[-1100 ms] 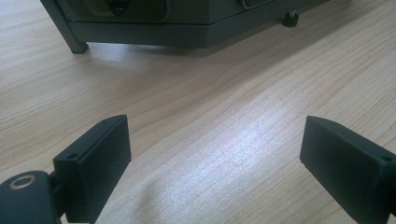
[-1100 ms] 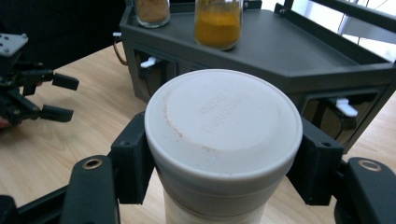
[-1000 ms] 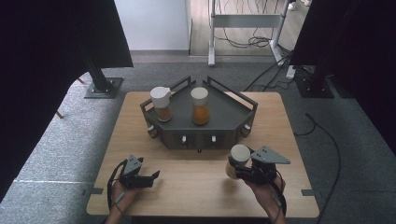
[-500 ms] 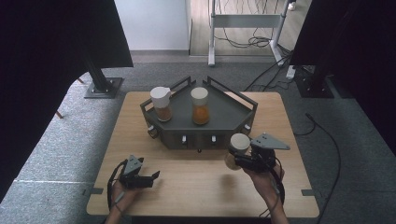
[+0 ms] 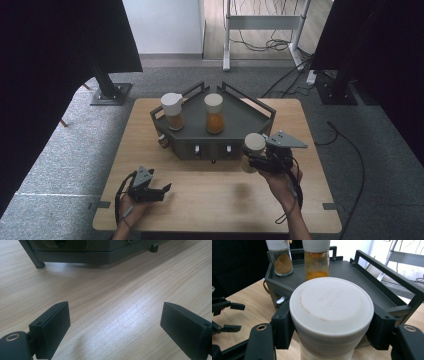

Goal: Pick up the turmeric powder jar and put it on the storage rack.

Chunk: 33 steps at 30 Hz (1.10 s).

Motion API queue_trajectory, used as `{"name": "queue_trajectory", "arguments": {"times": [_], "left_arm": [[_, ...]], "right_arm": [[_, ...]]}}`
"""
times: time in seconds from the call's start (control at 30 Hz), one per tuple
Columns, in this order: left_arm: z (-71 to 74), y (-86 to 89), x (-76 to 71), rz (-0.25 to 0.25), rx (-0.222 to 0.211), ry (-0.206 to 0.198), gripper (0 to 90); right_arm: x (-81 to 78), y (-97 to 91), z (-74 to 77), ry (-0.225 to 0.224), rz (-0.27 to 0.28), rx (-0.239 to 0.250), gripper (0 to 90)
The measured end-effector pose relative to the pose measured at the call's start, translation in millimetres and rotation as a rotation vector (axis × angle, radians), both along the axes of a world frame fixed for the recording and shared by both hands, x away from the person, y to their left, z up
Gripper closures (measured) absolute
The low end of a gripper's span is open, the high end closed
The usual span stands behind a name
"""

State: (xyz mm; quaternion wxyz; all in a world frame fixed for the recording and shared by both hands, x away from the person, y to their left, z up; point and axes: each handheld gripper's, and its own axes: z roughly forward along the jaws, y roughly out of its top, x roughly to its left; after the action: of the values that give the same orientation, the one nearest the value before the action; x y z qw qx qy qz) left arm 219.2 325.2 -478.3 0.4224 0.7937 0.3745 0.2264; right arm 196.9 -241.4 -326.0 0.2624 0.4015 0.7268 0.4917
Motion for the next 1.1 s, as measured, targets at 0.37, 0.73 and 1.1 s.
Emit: {"name": "queue_trajectory", "arguments": {"times": [0.37, 0.73, 1.1], "left_arm": [[-0.5, 0.8, 0.6, 0.0, -0.006, 0.004, 9.1], [-0.1, -0.1, 1.8, -0.008, 0.001, 0.01, 9.1], [-0.1, -0.5, 2.6, -0.013, 0.005, 0.013, 9.1]], "right_arm": [[10.6, 6.9, 16.6, -0.007, -0.016, -0.019, 33.3], [21.3, 12.2, 29.0, -0.007, -0.024, -0.017, 33.2], [34.9, 17.9, 42.6, -0.015, -0.04, -0.014, 33.2]]}}
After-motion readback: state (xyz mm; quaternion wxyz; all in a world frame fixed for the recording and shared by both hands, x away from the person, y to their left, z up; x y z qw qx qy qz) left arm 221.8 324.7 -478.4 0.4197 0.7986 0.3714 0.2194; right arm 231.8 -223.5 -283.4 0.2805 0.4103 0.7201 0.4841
